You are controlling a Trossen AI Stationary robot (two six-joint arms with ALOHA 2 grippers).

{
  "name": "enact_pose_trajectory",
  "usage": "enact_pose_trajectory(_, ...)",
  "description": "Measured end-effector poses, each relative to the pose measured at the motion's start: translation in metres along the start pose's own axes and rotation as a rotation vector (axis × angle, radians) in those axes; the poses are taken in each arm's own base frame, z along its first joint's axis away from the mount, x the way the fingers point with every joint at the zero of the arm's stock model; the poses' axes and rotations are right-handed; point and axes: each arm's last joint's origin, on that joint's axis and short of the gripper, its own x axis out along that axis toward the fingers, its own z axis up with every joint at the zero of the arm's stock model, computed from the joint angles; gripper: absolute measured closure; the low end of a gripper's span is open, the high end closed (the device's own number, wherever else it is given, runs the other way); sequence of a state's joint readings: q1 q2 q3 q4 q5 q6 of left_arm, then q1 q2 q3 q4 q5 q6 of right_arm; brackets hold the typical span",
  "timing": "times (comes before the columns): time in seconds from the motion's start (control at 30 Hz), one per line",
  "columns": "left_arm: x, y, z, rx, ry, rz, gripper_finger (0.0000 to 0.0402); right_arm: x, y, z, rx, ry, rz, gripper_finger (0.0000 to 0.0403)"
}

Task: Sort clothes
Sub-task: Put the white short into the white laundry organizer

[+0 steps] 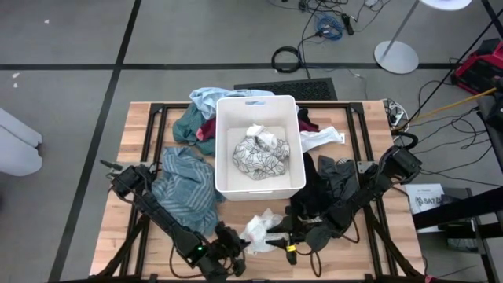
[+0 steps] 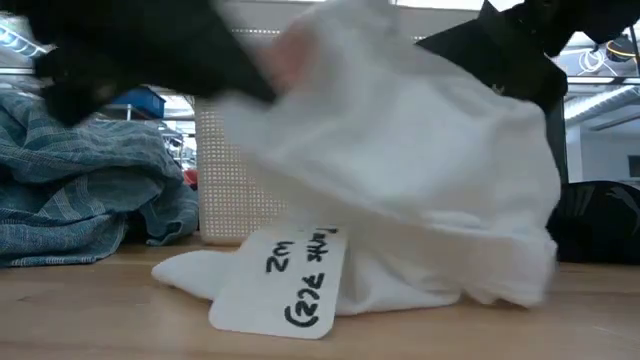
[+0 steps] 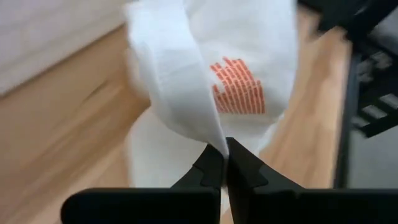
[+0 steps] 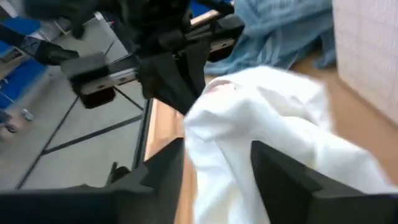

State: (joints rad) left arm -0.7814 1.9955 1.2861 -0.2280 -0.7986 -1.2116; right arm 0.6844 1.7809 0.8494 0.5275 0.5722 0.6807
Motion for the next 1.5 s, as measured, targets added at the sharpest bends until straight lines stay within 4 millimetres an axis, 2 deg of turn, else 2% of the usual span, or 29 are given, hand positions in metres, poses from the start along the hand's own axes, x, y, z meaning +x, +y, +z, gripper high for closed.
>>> enact_pose_trajectory(0.1,-0.011,0.010,-0.006,-0.044,0.039,0.080,0.0394,-0.003,0.005,0.002,-0.055,-0.051,-0.007,0.0197)
enact_pose_trajectory(0.23,-0.022,0.019,-0.006,-0.076,0.040,0.155,0.0394,-0.011,0.008,0.006,-0.074,-0.045,-0.022,0.0193)
enact_pose_trajectory(0.4,-0.024,0.021,-0.006,-0.059,0.045,0.172,0.0394,-0.015,-0.015,-0.005,0.031,0.003,-0.280,0.0211)
enact_pose_trajectory(0.53,-0.025,0.022,-0.007,-0.048,0.052,0.182,0.0394,-0.018,-0.024,-0.017,0.144,0.064,-0.367,0.0230)
enact_pose_trajectory(0.73,-0.024,0.022,-0.006,-0.047,0.053,0.184,0.0395,-0.020,-0.017,-0.022,0.186,0.160,-0.278,0.0247)
enact_pose_trajectory(0.93,-0.023,0.023,-0.005,-0.049,0.050,0.187,0.0392,-0.027,-0.008,-0.028,0.181,0.149,-0.258,0.0248)
enact_pose_trajectory(1.2,-0.022,0.023,-0.004,-0.050,0.043,0.190,0.0384,-0.010,-0.020,-0.048,0.181,0.150,-0.316,0.0248)
enact_pose_trajectory(1.5,-0.022,0.023,-0.004,-0.048,0.036,0.191,0.0381,0.001,-0.021,-0.052,0.210,0.110,-0.284,0.0265)
